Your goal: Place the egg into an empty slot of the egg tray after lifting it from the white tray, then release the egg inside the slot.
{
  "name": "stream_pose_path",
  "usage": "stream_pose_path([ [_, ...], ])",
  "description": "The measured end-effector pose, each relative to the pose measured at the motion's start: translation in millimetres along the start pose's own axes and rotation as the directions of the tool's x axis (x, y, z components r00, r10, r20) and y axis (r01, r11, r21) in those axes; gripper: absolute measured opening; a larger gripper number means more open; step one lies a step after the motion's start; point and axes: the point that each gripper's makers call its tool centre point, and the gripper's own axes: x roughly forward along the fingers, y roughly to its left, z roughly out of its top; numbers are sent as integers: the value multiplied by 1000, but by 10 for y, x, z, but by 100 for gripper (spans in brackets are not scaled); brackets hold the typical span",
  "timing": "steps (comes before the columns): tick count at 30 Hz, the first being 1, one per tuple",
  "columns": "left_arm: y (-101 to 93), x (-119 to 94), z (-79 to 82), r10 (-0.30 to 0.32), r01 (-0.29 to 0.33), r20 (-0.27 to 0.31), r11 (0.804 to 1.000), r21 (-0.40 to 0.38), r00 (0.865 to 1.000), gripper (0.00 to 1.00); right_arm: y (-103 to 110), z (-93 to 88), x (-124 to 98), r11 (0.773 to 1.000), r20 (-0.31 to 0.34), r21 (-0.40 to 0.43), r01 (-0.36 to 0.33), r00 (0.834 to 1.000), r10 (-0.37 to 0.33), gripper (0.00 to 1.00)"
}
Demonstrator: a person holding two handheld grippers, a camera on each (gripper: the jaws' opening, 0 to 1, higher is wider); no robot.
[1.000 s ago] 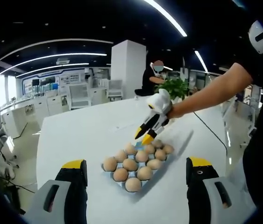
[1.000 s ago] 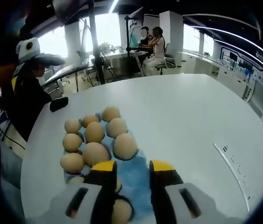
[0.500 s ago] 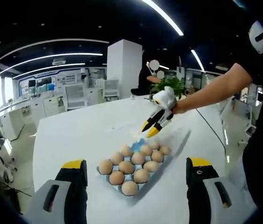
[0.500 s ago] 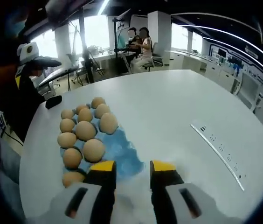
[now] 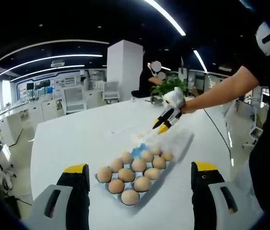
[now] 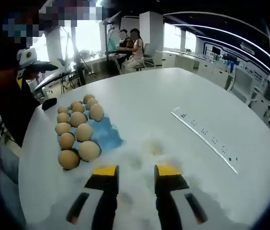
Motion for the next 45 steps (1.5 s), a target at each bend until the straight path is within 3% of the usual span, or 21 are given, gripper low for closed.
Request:
stream_pose_path([
  [9, -13, 35, -5, -7, 7, -7, 1000, 0, 1000, 90, -281, -286, -327, 997, -12, 44, 60, 998, -59, 31],
  [21, -44, 48, -12, -12, 12, -15, 1000, -1, 1000, 90, -446, -537, -643, 990, -45, 64, 124, 992, -121, 34],
  [31, -47, 39, -23, -4, 4, -23, 1000, -4, 1000, 90, -554, -723, -654, 988, -103, 67, 141, 986, -134, 34],
  [45, -12, 22, -62, 12, -12, -32, 1000, -12, 999, 90, -620, -809, -525, 993, -156, 34, 116, 982, -109, 31],
])
